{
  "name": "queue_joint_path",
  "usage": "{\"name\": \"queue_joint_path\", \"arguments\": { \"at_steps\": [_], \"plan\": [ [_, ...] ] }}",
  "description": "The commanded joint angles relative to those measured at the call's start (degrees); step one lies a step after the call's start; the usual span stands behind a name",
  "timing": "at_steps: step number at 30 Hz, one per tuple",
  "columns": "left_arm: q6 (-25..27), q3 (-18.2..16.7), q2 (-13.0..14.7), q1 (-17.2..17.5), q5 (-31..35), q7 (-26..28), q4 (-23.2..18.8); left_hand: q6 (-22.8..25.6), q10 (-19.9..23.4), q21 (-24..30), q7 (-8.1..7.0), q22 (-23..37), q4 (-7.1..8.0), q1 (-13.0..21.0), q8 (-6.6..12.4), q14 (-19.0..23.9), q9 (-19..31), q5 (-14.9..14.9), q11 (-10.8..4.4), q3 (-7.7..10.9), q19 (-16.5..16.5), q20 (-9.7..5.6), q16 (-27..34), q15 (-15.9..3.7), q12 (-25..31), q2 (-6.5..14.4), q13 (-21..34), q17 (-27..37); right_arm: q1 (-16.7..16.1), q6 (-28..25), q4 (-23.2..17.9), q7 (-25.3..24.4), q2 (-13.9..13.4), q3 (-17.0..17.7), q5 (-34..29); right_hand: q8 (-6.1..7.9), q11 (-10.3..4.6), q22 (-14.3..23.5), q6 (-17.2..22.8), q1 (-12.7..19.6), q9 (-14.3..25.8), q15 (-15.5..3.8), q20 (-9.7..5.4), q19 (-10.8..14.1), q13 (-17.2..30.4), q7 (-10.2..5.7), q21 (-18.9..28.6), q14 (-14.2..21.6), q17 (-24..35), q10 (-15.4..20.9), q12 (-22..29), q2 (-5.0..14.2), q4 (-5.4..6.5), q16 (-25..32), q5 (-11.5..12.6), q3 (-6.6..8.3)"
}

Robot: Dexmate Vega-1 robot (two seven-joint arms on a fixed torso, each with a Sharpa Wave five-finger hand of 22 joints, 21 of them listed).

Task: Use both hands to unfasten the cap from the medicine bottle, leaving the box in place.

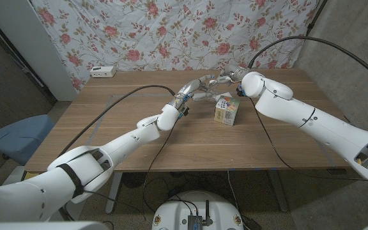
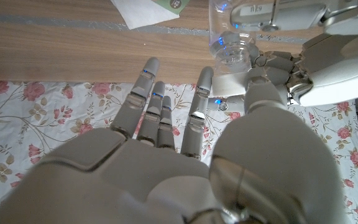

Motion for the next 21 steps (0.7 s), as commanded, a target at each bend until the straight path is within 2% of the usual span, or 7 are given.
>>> {"name": "queue_joint_path", "arguments": {
  "at_steps": [1, 8, 21],
  "plan": [
    [-0.09, -0.16, 0.22, 0.12, 0.13, 0.17, -0.26, 0.10, 3.70, -0.03, -0.29, 0.17, -0.03, 0.28, 0.10, 0.16, 0.15, 0.31, -3.40, 0.28, -0.25, -0.21, 0.04, -2.54, 0.45, 0.66, 0.14, 0.23, -0.60, -0.45, -0.94, -1.14, -0.20, 0.52, 0.42, 0.58, 0.25, 0.07, 0.52, 0.52, 0.14, -0.22, -0.07, 0.24, -0.03, 0.13, 0.29, 0.25, 0.13, 0.48, 0.25, -0.06, 0.10, 0.10, 0.23, 0.56],
    [0.52, -0.44, 0.86, 0.74, 0.46, 0.51, -1.58, -0.06, 3.62, -0.03, -0.23, 0.17, -0.03, 0.26, 0.05, 0.17, 0.15, 0.31, -3.40, 0.31, -0.28, -0.25, 0.04, -2.75, 0.42, 0.62, 0.14, 0.23, -1.04, -0.99, -1.89, -1.79, -0.66, 0.90, 0.42, 0.58, 0.28, 0.07, 0.38, 0.50, 0.06, -0.29, -0.10, 0.27, -0.06, 0.10, 0.23, 0.25, 0.13, 0.51, 0.18, -0.06, 0.20, 0.04, 0.22, 0.63],
    [3.82, -1.99, 3.68, 3.56, 1.12, 0.55, -7.48, -0.22, 3.58, -0.14, -0.42, 0.16, -0.05, 0.27, 0.02, 0.09, 0.15, 0.31, -3.38, 0.39, -0.59, -0.30, 0.02, -2.93, 0.42, 0.60, 0.14, 0.22, -1.84, -1.16, -2.49, -3.42, -0.85, 1.47, 0.29, 0.63, 0.24, 0.06, 0.27, 0.44, -0.05, -0.23, -0.09, 0.27, -0.10, 0.14, 0.14, 0.34, 0.13, 0.58, 0.10, -0.05, 0.33, 0.01, 0.20, 0.71]
  ]
}}
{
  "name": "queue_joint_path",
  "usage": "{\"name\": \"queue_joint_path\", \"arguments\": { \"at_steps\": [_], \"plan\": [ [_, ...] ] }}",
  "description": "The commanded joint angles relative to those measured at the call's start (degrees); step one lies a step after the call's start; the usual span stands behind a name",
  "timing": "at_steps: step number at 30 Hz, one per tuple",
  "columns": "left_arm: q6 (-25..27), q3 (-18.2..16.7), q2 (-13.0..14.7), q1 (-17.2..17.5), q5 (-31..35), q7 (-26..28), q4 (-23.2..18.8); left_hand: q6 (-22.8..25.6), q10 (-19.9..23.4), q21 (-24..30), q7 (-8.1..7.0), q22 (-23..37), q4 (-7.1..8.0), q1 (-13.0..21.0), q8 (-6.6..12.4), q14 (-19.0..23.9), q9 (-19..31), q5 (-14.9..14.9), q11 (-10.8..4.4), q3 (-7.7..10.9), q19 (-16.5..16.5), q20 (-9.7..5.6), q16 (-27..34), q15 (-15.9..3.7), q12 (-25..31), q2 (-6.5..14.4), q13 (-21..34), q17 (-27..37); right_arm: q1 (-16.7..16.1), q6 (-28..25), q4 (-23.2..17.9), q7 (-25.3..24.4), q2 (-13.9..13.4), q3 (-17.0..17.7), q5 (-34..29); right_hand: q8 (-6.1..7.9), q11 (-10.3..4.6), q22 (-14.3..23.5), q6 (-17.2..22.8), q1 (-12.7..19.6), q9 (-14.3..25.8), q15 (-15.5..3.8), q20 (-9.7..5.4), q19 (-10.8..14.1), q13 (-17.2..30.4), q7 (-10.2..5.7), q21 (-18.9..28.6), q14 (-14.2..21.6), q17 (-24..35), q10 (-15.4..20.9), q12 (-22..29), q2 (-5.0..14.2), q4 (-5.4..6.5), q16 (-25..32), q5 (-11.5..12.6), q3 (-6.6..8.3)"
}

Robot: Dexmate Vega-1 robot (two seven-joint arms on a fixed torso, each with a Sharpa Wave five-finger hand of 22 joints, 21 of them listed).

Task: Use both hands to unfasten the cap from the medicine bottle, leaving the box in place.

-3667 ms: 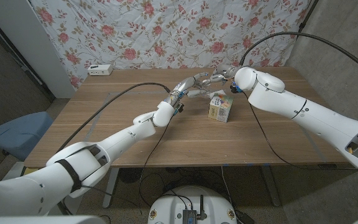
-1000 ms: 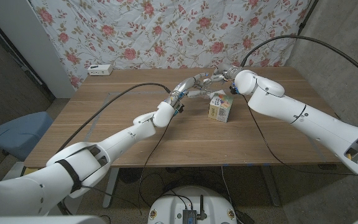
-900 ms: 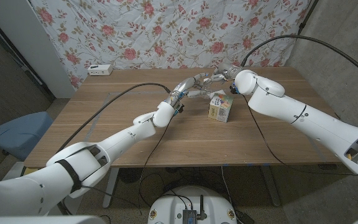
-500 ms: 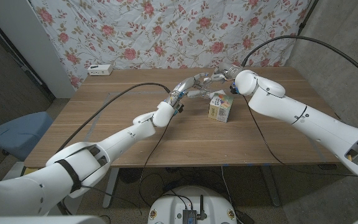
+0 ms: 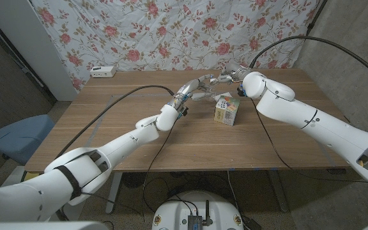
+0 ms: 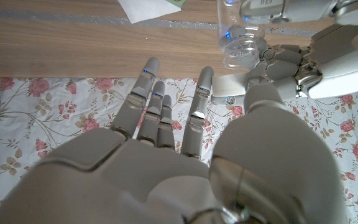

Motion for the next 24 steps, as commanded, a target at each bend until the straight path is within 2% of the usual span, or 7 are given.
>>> {"name": "queue_joint_path", "arguments": {
  "at_steps": [1, 24],
  "plan": [
    [2.64, -1.41, 2.50, 2.56, 0.61, 0.16, -5.16, -0.07, 3.65, -0.16, -0.27, 0.16, -0.05, 0.30, 0.03, 0.09, 0.15, 0.34, -3.43, 0.41, -0.31, 0.01, 0.02, -2.91, 0.26, 0.62, 0.10, 0.21, -0.75, -0.29, -0.66, -1.59, -0.19, 0.59, -0.09, 0.41, -0.17, 0.06, 0.30, 0.39, 0.05, -0.24, -0.11, 0.28, 0.18, 0.08, 0.13, 0.37, 0.12, 0.17, 0.08, -0.11, 0.08, 0.01, 0.21, 0.48],
    [8.55, -5.03, 7.30, 9.78, 2.30, 2.48, -15.86, -0.18, 3.70, -0.20, -0.34, 0.15, -0.18, 0.42, 0.07, -0.47, 0.15, 0.32, -3.37, 0.54, -0.62, 0.00, -0.13, -3.07, 0.28, 0.41, 0.10, 0.17, -0.75, -1.18, -0.01, -3.73, 0.65, 0.05, -1.46, 0.56, -0.37, 0.05, 0.17, 0.51, -0.20, -0.60, -0.30, 0.31, 0.10, -0.14, -0.03, 0.50, 0.11, 0.62, 0.03, -0.09, 0.17, -0.12, 0.20, 0.76]
  ]
}}
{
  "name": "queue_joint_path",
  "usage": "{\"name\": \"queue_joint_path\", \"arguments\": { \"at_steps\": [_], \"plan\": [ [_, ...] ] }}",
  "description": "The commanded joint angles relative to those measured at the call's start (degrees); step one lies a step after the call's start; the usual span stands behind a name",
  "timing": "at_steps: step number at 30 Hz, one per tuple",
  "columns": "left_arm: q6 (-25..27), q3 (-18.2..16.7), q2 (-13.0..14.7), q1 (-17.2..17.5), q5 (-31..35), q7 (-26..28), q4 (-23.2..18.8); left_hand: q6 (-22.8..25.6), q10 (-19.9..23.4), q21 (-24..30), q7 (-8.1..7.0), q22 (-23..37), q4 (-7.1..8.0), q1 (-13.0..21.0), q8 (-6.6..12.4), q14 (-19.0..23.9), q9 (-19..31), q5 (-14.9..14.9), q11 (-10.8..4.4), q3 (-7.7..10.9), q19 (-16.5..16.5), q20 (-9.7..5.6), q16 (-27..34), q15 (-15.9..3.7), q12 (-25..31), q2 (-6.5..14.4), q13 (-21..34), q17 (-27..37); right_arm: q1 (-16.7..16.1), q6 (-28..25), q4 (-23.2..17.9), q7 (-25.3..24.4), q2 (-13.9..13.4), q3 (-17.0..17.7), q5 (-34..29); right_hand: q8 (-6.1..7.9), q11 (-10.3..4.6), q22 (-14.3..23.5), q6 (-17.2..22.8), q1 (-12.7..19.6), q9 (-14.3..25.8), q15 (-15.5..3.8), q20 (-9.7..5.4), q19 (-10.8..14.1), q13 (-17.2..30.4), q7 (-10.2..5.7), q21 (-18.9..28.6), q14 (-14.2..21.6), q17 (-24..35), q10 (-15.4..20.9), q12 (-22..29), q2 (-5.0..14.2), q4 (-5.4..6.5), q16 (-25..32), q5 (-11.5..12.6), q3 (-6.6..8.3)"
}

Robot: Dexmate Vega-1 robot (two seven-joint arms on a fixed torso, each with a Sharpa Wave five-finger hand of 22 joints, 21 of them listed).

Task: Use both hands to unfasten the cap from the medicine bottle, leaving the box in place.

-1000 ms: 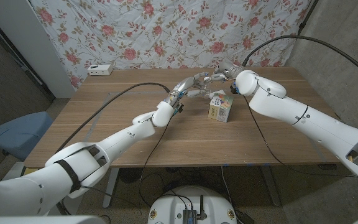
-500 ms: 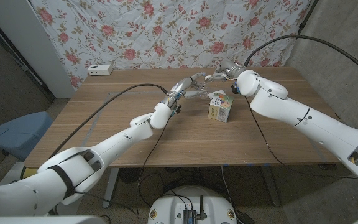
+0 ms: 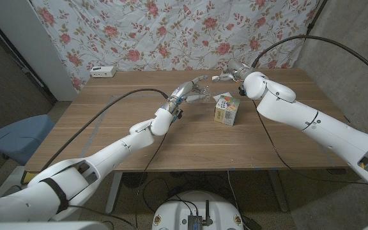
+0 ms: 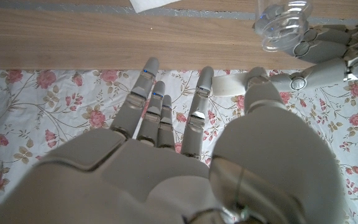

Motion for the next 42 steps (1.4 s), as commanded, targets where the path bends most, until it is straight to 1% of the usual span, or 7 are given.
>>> {"name": "queue_joint_path", "arguments": {
  "at_steps": [1, 9, 17, 25, 36, 38, 42],
  "plan": [
    [3.28, -2.19, 2.82, 4.52, 0.98, 1.51, -6.40, -0.04, 3.74, -0.20, -0.12, 0.15, 0.09, 0.34, 0.06, -0.30, 0.15, 0.28, -3.41, 0.33, -0.23, 0.23, -0.13, -2.90, 0.29, 0.33, 0.14, 0.17, 0.06, -0.35, 0.66, -1.11, 0.60, -0.53, -0.89, 0.38, -0.15, 0.05, 0.20, 0.30, 0.17, -0.43, -0.32, 0.32, 0.09, -0.14, -0.03, 0.31, 0.10, 0.42, 0.02, 0.14, -0.02, -0.11, 0.18, 0.58],
    [4.70, -3.31, 3.94, 6.79, 1.67, 2.97, -8.85, 0.06, 3.84, -0.31, -0.32, 0.14, 0.09, 0.35, 0.11, -0.53, 0.14, 0.27, -3.30, 0.38, -0.60, 0.25, -0.16, -3.06, 0.33, 0.29, 0.14, 0.17, 0.68, -1.33, 1.12, -1.52, 1.54, -1.55, -1.99, 0.44, -0.15, 0.05, 0.21, 0.29, 0.09, -0.54, -0.36, 0.35, 0.07, -0.15, -0.06, 0.33, 0.12, 0.50, -0.02, 0.16, 0.02, -0.14, 0.16, 0.64],
    [5.73, -4.44, 4.99, 9.23, 2.42, 5.23, -10.66, 0.17, 3.81, -0.52, -0.27, 0.13, 0.01, 0.45, 0.16, -1.12, 0.14, 0.28, -3.30, 0.44, -1.28, 0.43, -0.30, -3.24, 0.32, 0.19, 0.14, 0.14, 1.65, -2.68, 2.27, -2.03, 3.46, -3.08, -2.98, 0.51, -0.17, 0.05, 0.20, 0.27, 0.01, -0.48, -0.45, 0.39, 0.06, -0.17, -0.08, 0.38, 0.14, 0.59, -0.05, 0.14, 0.06, -0.15, 0.14, 0.67],
    [7.23, -5.70, 6.32, 11.84, 2.90, 6.92, -13.02, -0.05, 3.92, -1.10, -0.72, 0.08, -0.20, 0.88, 0.07, -2.36, 0.14, 0.31, -3.75, 0.66, -3.67, 1.46, -0.48, -3.65, 0.36, 0.09, 0.13, 0.10, 2.23, -3.49, 3.45, -3.02, 5.28, -4.34, -3.72, 0.55, -0.05, 0.05, 0.14, 0.29, -0.08, -0.53, -0.46, 0.39, 0.04, -0.18, -0.12, 0.39, 0.15, 0.63, -0.10, 0.12, 0.06, -0.19, 0.13, 0.73],
    [7.62, -7.03, 7.55, 14.36, 3.49, 9.46, -14.59, -0.18, 4.11, -1.15, -1.01, 0.03, -0.10, 0.87, 0.05, -3.06, 0.13, 0.27, -3.75, 0.66, -5.07, 1.49, -0.39, -3.58, 0.43, 0.03, 0.10, 0.14, 2.53, -3.62, 4.72, -4.37, 7.33, -5.89, -4.39, 0.67, -0.06, 0.05, 0.16, 0.27, -0.18, -0.64, -0.48, 0.41, 0.06, -0.21, -0.17, 0.50, 0.17, 0.77, -0.12, 0.10, 0.10, -0.20, 0.12, 0.79],
    [8.09, -7.37, 7.82, 15.09, 3.52, 9.84, -15.19, -0.11, 3.93, -1.11, -1.08, 0.03, -0.27, 0.99, 0.08, -3.52, 0.13, 0.23, -4.37, 0.55, -5.31, 1.50, -0.49, -3.69, 0.36, -0.30, 0.09, 0.10, 2.49, -3.54, 4.96, -4.65, 7.63, -6.18, -4.56, 0.67, -0.08, 0.05, 0.12, 0.23, -0.20, -0.66, -0.49, 0.42, 0.05, -0.24, -0.17, 0.53, 0.17, 0.77, -0.13, 0.08, 0.12, -0.20, 0.12, 0.79],
    [8.70, -8.13, 8.46, 16.63, 3.31, 10.51, -16.33, -0.01, 4.06, -1.39, -1.20, 0.02, -0.38, 1.25, 0.12, -4.23, 0.13, 0.21, -4.42, 0.48, -6.75, 0.59, -0.53, -3.96, 0.42, -0.43, 0.08, 0.11, 2.40, -3.66, 5.55, -5.35, 8.43, -6.79, -4.98, 0.67, -0.08, 0.05, 0.02, 0.17, -0.25, -0.75, -0.50, 0.34, 0.05, -0.27, -0.22, 0.51, 0.19, 0.77, -0.16, 0.08, 0.16, -0.23, 0.11, 0.80]
  ]
}}
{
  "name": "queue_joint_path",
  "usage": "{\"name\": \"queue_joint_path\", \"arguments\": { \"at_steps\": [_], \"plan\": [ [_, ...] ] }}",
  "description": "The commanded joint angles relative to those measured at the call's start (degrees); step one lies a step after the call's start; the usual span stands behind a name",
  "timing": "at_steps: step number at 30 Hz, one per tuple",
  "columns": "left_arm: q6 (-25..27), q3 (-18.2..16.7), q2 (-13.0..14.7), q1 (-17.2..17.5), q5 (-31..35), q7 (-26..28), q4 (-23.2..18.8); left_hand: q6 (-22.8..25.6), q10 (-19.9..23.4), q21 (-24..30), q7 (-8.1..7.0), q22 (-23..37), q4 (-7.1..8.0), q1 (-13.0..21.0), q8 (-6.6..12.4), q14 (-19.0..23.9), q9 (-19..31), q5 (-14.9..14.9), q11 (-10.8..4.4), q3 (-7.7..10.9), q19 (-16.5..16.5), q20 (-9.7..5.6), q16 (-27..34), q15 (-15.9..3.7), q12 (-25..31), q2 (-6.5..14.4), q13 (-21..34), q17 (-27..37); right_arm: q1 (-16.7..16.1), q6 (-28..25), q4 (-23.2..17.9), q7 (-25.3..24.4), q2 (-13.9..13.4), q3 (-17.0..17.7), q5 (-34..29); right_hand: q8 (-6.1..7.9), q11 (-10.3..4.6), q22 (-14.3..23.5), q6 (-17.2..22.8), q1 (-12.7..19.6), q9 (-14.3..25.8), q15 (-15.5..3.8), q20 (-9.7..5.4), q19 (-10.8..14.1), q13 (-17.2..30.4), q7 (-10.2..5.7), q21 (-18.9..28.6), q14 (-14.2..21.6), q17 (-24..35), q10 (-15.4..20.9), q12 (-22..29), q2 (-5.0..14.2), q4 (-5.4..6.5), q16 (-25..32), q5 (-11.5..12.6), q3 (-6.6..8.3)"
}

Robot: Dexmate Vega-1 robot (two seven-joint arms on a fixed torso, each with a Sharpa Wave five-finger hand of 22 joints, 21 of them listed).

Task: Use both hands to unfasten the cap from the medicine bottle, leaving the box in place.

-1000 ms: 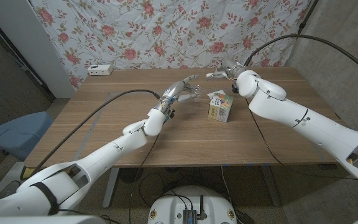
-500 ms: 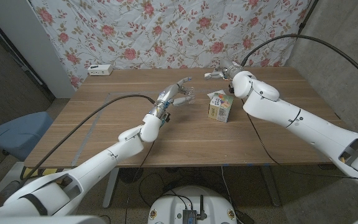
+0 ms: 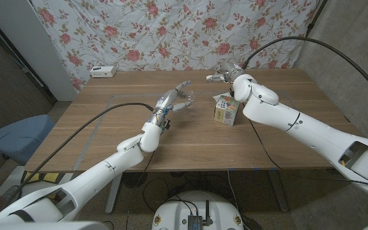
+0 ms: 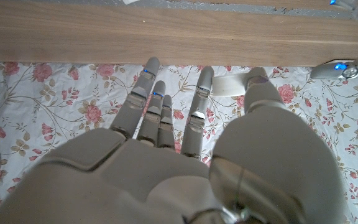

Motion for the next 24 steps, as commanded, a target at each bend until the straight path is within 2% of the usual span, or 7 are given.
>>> {"name": "queue_joint_path", "arguments": {
  "at_steps": [1, 2, 4, 10, 16, 20, 24],
  "plan": [
    [1.21, -1.91, 1.76, 3.89, 0.15, 2.47, -2.81, 0.11, 4.05, -0.31, -0.30, 0.03, -0.02, 0.85, 0.09, -0.80, 0.13, 0.24, -4.38, 0.32, -1.46, -0.60, -0.26, -5.15, 0.18, -0.01, 0.09, 0.10, 0.07, -0.28, 1.56, -1.77, 2.35, -1.75, -1.03, 0.19, 0.09, 0.04, -0.05, 0.17, 0.08, -0.42, -0.23, 0.05, 0.03, -0.28, -0.22, 0.13, 0.18, 0.59, -0.17, 0.06, 0.12, -0.19, 0.16, 0.58],
    [1.22, -2.09, 1.94, 4.21, 0.14, 2.68, -3.01, 0.11, 4.03, -0.24, -0.33, 0.03, 0.00, 0.88, 0.08, -0.89, 0.13, 0.23, -4.63, 0.30, -1.52, -0.67, -0.24, -5.14, 0.17, 0.01, 0.09, 0.11, 0.12, -0.32, 1.70, -1.78, 2.52, -1.91, -1.07, 0.20, 0.14, 0.04, -0.06, 0.14, 0.07, -0.40, -0.23, 0.02, 0.03, -0.28, -0.24, 0.11, 0.19, 0.58, -0.18, 0.07, 0.14, -0.20, 0.16, 0.58],
    [0.85, -2.35, 2.29, 4.68, 0.19, 3.11, -3.14, 0.14, 4.16, -0.18, -0.32, 0.03, 0.02, 0.91, 0.10, -0.97, 0.13, 0.22, -4.09, 0.23, -1.63, -0.74, -0.18, -5.11, 0.23, 0.01, 0.08, 0.13, 0.08, -0.40, 2.03, -2.09, 2.97, -2.18, -1.21, 0.24, 0.12, 0.04, -0.01, 0.20, 0.04, -0.41, -0.23, 0.04, 0.04, -0.31, -0.24, 0.09, 0.18, 0.55, -0.20, 0.05, 0.10, -0.23, 0.17, 0.61],
    [0.81, -3.01, 2.88, 5.97, 0.78, 4.63, -3.39, 0.20, 4.20, -0.18, -0.40, 0.02, -0.02, 1.09, 0.12, -1.47, 0.13, 0.19, -4.99, 0.05, -2.45, -1.30, -0.16, -5.24, 0.25, -0.07, 0.06, 0.16, 0.13, -0.46, 2.90, -2.93, 4.16, -3.01, -1.71, 0.25, 0.15, 0.04, -0.07, 0.17, 0.00, -0.53, -0.27, 0.05, 0.04, -0.39, -0.25, 0.09, 0.19, 0.55, -0.23, 0.04, 0.12, -0.25, 0.18, 0.64],
    [0.47, -3.24, 2.59, 6.55, 1.33, 6.52, -2.46, 0.22, 4.10, -0.18, -0.52, 0.03, 0.02, 1.21, 0.12, -1.70, 0.13, 0.17, -4.96, -0.09, -3.15, -2.01, -0.07, -5.39, 0.21, 0.02, 0.04, 0.21, 0.00, -0.22, 3.83, -3.99, 5.17, -3.63, -2.23, 0.30, 0.10, 0.04, -0.09, 0.14, -0.06, -0.61, -0.35, 0.07, 0.05, -0.36, -0.26, 0.09, 0.20, 0.55, -0.25, 0.01, 0.13, -0.28, 0.18, 0.66],
    [-0.19, -3.08, 2.06, 6.44, 1.65, 8.01, -0.89, 0.43, 4.24, -0.57, -0.78, 0.02, 0.05, 1.39, 0.17, -2.18, 0.12, 0.10, -5.66, -0.61, -5.74, -0.14, 0.02, -5.39, 0.26, -0.02, -0.01, 0.28, -0.12, -0.02, 4.66, -4.52, 5.76, -3.99, -2.51, 0.35, 0.02, 0.03, -0.03, 0.13, -0.10, -0.69, -0.31, 0.13, 0.06, -0.40, -0.25, 0.14, 0.20, 0.65, -0.23, -0.01, 0.14, -0.28, 0.19, 0.68],
    [-0.45, -2.82, 1.40, 6.11, 1.89, 9.26, 0.67, 0.46, 3.91, -0.79, -1.22, 0.01, -0.11, 1.73, 0.16, -2.62, 0.12, 0.05, -5.86, -1.05, -7.79, 0.59, 0.06, -5.56, 0.13, -0.19, -0.05, 0.34, -0.43, -0.03, 5.53, -5.29, 6.38, -4.10, -2.72, 0.38, -0.05, 0.03, -0.04, 0.10, -0.13, -0.75, -0.36, 0.12, 0.06, -0.39, -0.26, 0.18, 0.20, 0.74, -0.21, -0.03, 0.15, -0.29, 0.19, 0.70]
  ]
}}
